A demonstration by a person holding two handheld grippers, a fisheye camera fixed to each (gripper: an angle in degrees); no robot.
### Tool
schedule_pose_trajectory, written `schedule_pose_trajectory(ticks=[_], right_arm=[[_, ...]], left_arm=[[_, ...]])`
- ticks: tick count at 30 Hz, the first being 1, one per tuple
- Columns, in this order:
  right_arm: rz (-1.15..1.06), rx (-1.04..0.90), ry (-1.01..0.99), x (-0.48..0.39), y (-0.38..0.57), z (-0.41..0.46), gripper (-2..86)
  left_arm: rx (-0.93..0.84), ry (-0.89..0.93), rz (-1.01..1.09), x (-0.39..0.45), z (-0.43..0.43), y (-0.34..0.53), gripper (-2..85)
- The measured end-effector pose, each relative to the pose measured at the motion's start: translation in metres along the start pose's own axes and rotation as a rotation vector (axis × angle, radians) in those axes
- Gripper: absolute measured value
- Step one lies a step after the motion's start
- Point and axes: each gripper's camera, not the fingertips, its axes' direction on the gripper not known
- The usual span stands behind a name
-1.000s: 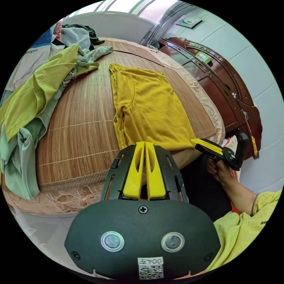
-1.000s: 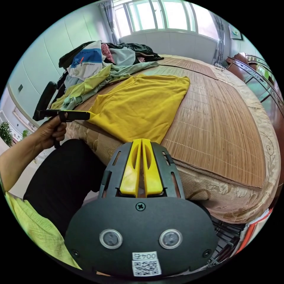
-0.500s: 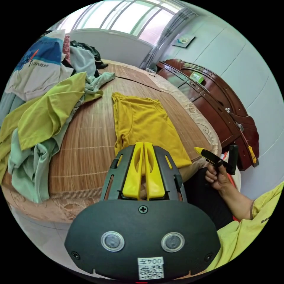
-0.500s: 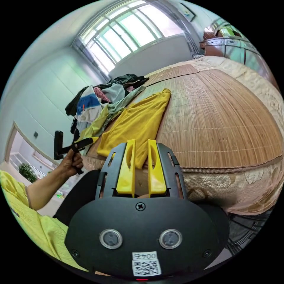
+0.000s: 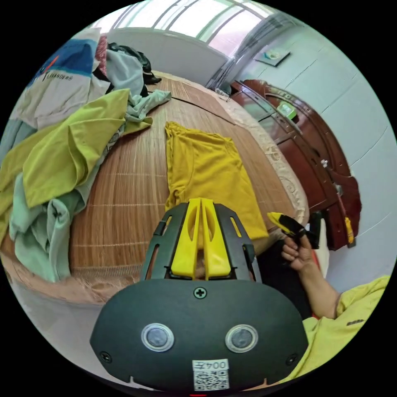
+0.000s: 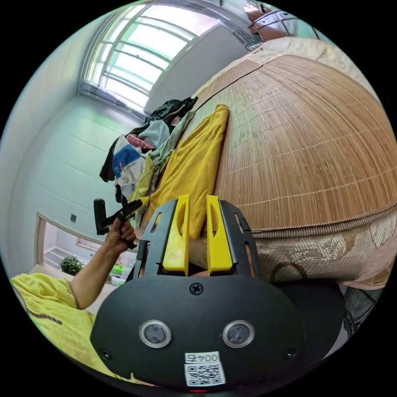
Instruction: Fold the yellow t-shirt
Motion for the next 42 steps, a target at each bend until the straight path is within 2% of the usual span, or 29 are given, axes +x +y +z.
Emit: schedule_pose_trajectory(ticks=[2,5,8,12,17,28,34,42], right_arm=[[0.019,-0.006,-0.030,0.009,-0.003,-0.005,7.4],[0.010,-0.038,-0.029,0.013,-0.007,-0.007,7.7],[-0.025,-0.053,-0.009,0.013,-0.009,-0.009,7.3],[-0.037,-0.061,0.045,0.017,-0.015,-0.011,8.4],[0.018,-0.107,0.017,0.035,-0.024,-0.012,11.2],[0.144,-0.172,-0.045,0.075,-0.053,-0.001,9.2],[0.187,-0.248,-0.051,0.085,-0.072,0.013,3.8],[0.201,-0.257,-0.122,0.056,-0.101,0.003,2.2]], left_arm=[[0.023,0.170,-0.134,-0.016,-0.022,0.018,0.3],[0.009,0.322,-0.269,-0.029,-0.030,0.034,0.6],[0.019,0.422,-0.318,-0.035,-0.034,0.034,1.2],[-0.039,0.404,-0.329,-0.041,-0.037,0.022,2.3],[-0.078,0.508,-0.407,-0.052,-0.046,0.016,5.1],[-0.109,0.658,-0.556,-0.071,-0.072,0.002,9.9],[-0.105,0.690,-0.610,-0.078,-0.085,-0.010,12.7],[-0.004,0.754,-0.691,-0.082,-0.103,-0.025,18.0]])
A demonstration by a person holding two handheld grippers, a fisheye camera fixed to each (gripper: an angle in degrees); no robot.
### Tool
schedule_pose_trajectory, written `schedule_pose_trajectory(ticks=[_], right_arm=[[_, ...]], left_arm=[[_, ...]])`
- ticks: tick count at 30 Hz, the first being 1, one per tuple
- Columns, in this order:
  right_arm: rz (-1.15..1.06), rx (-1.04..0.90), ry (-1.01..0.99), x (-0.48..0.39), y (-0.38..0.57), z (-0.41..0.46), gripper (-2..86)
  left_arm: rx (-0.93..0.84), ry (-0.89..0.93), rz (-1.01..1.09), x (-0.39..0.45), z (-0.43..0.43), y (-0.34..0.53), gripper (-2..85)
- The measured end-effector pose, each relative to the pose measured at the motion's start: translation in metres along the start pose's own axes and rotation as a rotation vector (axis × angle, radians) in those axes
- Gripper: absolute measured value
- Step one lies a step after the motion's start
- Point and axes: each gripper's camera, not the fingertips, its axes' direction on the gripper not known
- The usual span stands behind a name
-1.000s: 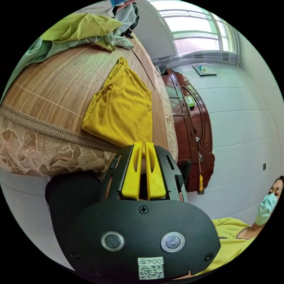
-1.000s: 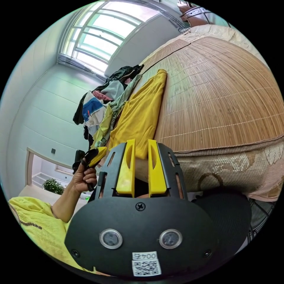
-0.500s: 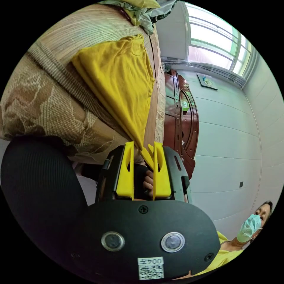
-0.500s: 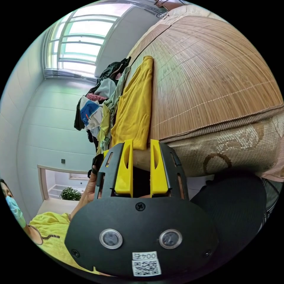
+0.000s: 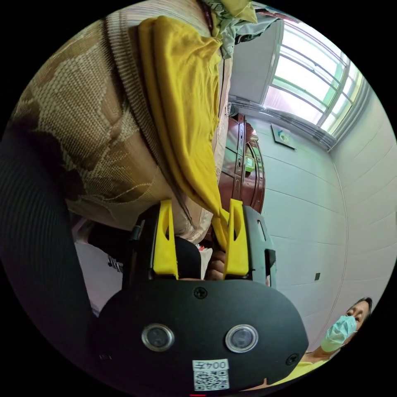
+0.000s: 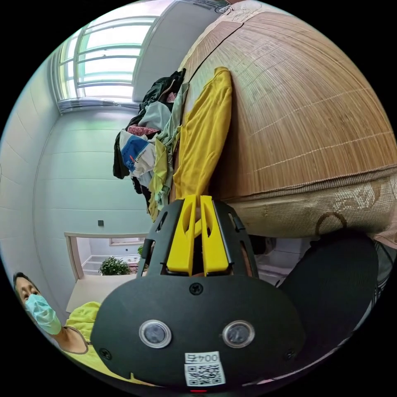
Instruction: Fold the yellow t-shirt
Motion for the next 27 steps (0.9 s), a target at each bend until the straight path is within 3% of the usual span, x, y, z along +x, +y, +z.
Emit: schedule_pose_trajectory(ticks=[9,15,21,23,27], right_arm=[[0.036,-0.040,-0.050,-0.016,0.016,0.009,1.6],[0.043,-0.047,-0.071,-0.022,0.039,0.016,1.5],[0.031,-0.077,-0.117,-0.035,0.059,0.033,1.4],[0.019,-0.094,-0.132,-0.042,0.064,0.040,1.5],[-0.096,-0.192,-0.151,-0.052,0.071,0.057,2.5]], left_arm=[[0.071,0.052,0.005,0.031,-0.012,-0.006,22.9],[0.092,0.070,0.036,0.046,-0.025,-0.011,21.6],[0.117,-0.047,0.090,0.049,-0.040,-0.028,16.1],[0.115,-0.088,0.118,0.047,-0.046,-0.033,10.1],[0.085,-0.172,0.131,0.055,-0.054,-0.041,6.2]])
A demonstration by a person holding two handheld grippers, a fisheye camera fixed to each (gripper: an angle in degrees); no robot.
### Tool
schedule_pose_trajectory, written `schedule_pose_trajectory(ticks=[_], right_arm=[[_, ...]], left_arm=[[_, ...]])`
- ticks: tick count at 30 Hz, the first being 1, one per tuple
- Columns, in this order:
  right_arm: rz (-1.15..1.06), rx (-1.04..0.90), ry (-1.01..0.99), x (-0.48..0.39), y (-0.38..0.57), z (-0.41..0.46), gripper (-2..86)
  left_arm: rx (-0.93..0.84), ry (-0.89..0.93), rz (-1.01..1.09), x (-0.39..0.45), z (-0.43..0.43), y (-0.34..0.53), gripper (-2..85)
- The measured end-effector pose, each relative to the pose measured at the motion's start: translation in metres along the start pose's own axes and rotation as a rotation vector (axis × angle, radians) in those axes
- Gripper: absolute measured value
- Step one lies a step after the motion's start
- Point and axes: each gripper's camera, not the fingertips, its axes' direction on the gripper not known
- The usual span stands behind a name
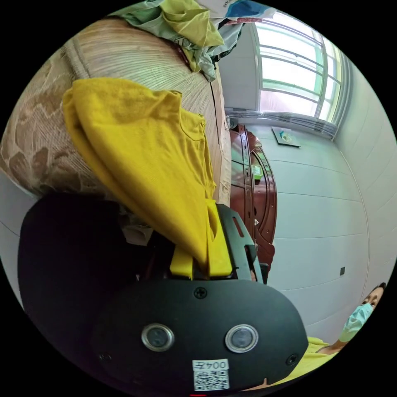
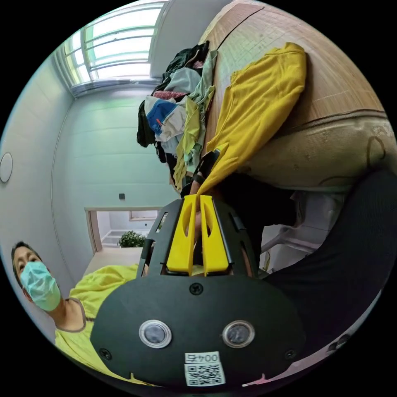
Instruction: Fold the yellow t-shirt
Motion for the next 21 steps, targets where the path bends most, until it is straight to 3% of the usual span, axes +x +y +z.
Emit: schedule_pose_trajectory(ticks=[7,12,21], right_arm=[[-0.083,0.083,0.059,0.042,-0.037,-0.062,14.2],[-0.128,0.048,0.170,0.059,-0.101,-0.084,16.5],[-0.096,-0.143,0.010,0.083,-0.209,-0.069,17.1]], left_arm=[[-0.213,-0.008,0.015,-0.013,-0.021,-0.046,5.5],[-0.257,-0.019,0.007,-0.037,-0.026,-0.056,5.4],[-0.279,0.024,-0.034,-0.091,0.008,-0.067,5.6]])
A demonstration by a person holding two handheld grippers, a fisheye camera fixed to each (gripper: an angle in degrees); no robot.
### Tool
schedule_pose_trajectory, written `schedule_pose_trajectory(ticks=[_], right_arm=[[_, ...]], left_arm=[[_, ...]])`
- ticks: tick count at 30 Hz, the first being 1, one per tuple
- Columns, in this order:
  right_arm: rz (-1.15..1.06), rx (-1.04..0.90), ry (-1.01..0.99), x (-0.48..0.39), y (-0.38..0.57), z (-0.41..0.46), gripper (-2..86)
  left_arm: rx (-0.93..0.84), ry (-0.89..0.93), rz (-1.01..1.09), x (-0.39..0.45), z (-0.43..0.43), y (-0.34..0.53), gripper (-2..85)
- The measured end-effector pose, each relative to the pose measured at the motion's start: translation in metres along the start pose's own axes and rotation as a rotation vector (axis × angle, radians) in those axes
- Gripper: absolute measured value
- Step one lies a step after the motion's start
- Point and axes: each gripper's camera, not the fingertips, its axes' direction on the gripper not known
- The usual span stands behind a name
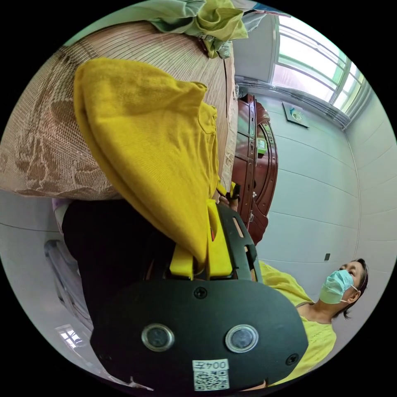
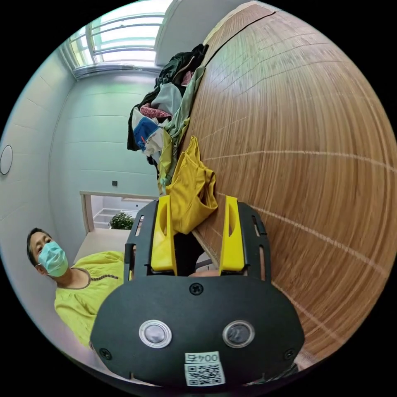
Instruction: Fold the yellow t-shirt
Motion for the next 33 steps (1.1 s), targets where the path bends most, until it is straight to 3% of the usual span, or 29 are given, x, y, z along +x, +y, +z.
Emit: schedule_pose_trajectory(ticks=[19,23,26,29,33], right_arm=[[-0.212,-0.622,-0.071,-0.158,-0.144,0.202,11.2],[-0.246,-0.615,-0.052,-0.204,-0.142,0.239,8.4],[-0.252,-0.538,0.101,-0.254,-0.134,0.258,5.9],[-0.330,-0.368,0.323,-0.331,-0.112,0.251,5.3],[-0.337,-0.137,0.273,-0.429,-0.069,0.200,5.0]], left_arm=[[-0.038,-0.075,0.046,-0.149,0.094,-0.043,5.5],[-0.032,-0.089,0.061,-0.199,0.118,-0.048,5.5],[-0.013,-0.141,0.116,-0.227,0.134,-0.049,5.4],[0.009,-0.179,0.210,-0.240,0.147,-0.048,5.3],[-0.005,-0.181,0.325,-0.250,0.166,-0.047,5.1]])
